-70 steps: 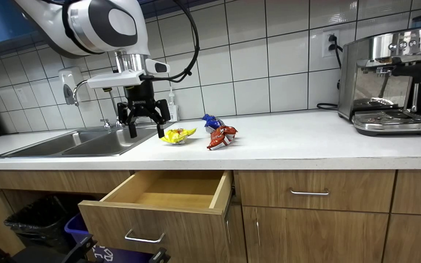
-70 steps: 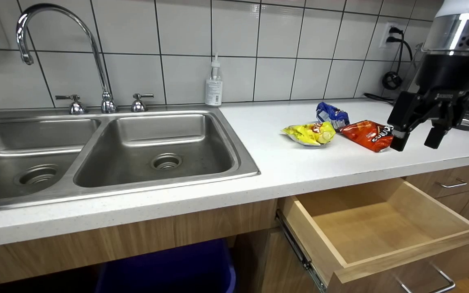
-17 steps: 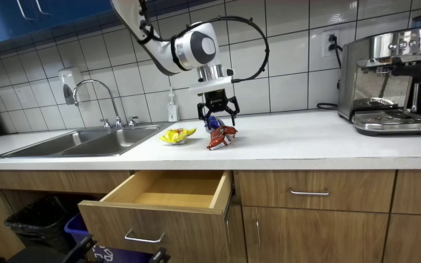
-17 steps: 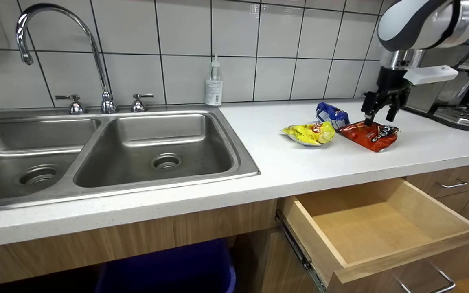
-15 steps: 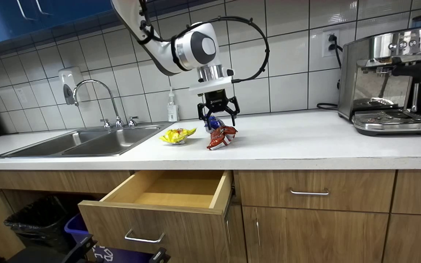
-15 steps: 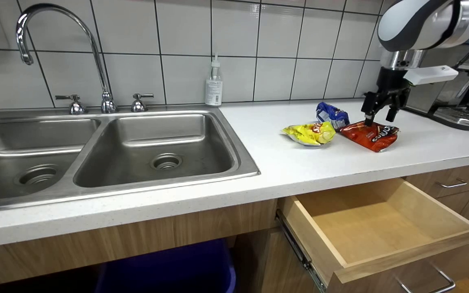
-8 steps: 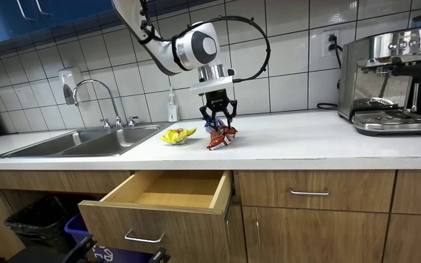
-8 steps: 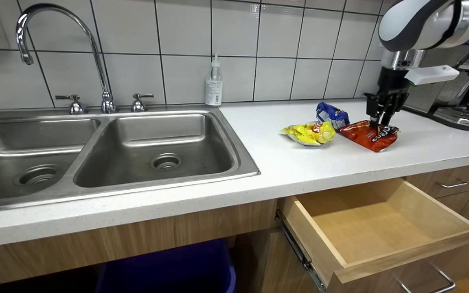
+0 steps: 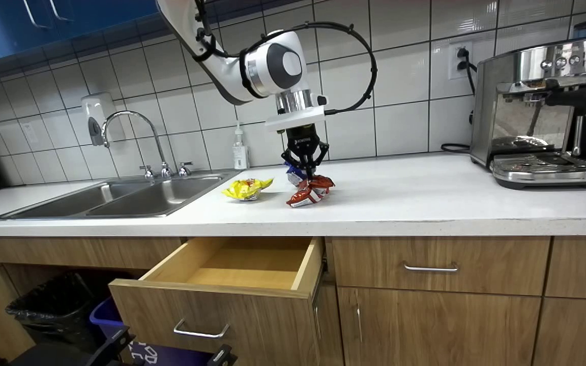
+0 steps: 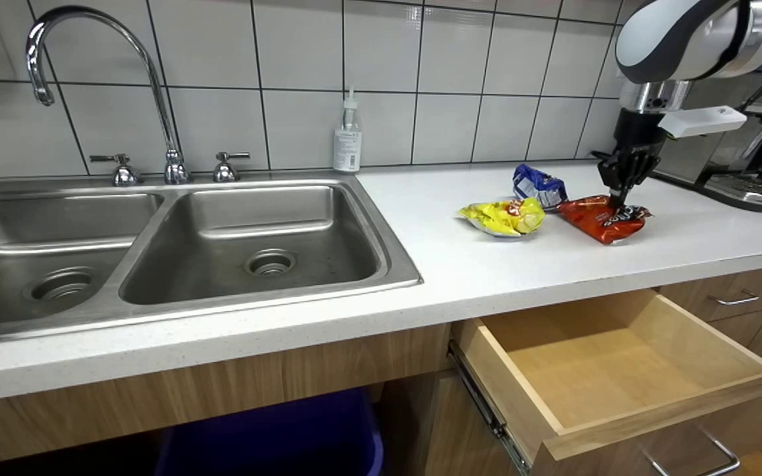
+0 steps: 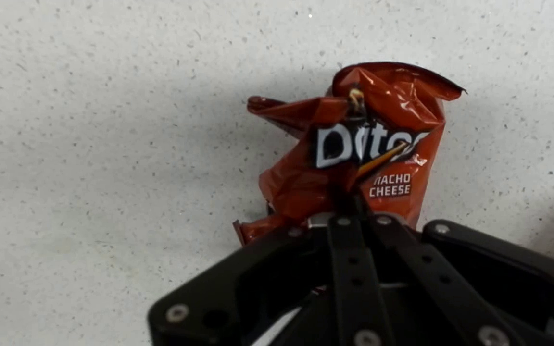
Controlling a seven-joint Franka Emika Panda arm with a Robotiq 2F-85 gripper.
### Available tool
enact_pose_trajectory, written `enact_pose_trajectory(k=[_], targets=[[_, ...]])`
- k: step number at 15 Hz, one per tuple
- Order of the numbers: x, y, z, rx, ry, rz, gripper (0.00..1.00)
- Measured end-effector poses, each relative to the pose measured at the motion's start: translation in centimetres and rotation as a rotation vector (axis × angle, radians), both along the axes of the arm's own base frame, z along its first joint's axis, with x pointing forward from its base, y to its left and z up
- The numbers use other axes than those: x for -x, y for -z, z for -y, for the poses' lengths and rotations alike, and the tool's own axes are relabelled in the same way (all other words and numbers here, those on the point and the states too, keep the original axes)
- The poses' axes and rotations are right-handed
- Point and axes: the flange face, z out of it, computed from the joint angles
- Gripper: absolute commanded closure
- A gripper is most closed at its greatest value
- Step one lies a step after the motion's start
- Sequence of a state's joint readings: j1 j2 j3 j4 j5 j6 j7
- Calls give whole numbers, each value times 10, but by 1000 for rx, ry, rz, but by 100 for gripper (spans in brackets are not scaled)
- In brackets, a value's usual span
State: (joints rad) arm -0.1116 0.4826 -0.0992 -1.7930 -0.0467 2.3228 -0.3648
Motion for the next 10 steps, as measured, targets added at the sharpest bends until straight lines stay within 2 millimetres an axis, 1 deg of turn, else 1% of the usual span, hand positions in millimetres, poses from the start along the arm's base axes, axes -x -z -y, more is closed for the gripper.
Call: enact_pose_trajectory(k=[5,10], targets=[[0,-2,0,-2,1,4,100],[2,-25,3,-6,0,36,100]])
